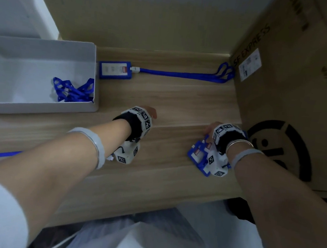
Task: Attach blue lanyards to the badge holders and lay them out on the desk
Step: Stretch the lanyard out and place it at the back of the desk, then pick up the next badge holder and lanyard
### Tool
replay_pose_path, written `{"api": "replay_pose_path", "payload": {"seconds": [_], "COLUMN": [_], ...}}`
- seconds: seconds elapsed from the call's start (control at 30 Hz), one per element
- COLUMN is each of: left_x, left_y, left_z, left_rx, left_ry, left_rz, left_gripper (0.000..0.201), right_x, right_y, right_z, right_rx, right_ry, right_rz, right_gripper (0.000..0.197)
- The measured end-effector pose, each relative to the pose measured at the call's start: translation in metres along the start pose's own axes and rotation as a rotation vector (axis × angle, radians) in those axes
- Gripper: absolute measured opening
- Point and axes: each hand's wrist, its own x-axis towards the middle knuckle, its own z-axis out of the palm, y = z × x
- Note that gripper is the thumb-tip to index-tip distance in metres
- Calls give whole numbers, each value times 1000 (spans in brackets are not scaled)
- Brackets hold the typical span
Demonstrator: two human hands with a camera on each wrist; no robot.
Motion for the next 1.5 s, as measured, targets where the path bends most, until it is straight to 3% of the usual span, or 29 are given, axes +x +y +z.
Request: {"api": "replay_pose_path", "payload": {"seconds": [0.1, 0.27, 0.4, 0.43, 0.53, 0.67, 0.77, 0.9, 1.03, 1.17, 1.37, 1.43, 1.5], "left_x": [-4, -12, -13, -13, -14, -13, -10, -8, -4, -1, -3, -5, -7], "left_y": [3, 10, 13, 13, 16, 5, -11, -27, -37, -43, -56, -59, -61], "left_z": [2, 11, 15, 16, 15, 10, 4, -2, -4, -6, -2, -2, -3], "left_rx": [-89, -189, -268, -291, -386, -450, -432, -555, -588, -589, -671, -710, -712], "left_ry": [-56, -1, -28, -3, 29, 94, 115, 49, 105, 92, 56, 40, 19], "left_rz": [39, 76, 109, 116, 108, 68, 44, 14, -14, -9, 26, 45, 76], "left_gripper": [29, 39, 33, 34, 41, 56, 60, 59, 60, 61, 56, 57, 56], "right_x": [2, -20, -28, -28, -29, -26, -24, -23, -27, -27, -23, -22, -18], "right_y": [1, -8, -31, -39, -70, -100, -111, -118, -122, -128, -126, -126, -128], "right_z": [4, -21, -54, -60, -72, -78, -79, -78, -77, -76, -74, -73, -74], "right_rx": [127, 480, 844, 918, 1084, 1243, 1250, 1013, 923, 734, 815, 936, 1048], "right_ry": [-36, 111, 226, 245, 248, 237, 243, 371, 366, 382, 301, 264, 203], "right_rz": [17, -39, -75, -106, -208, -242, -310, -394, -386, -366, -351, -307, -258], "right_gripper": [32, 11, 36, 34, 7, 31, 30, 27, 18, 23, 5, 17, 16]}}
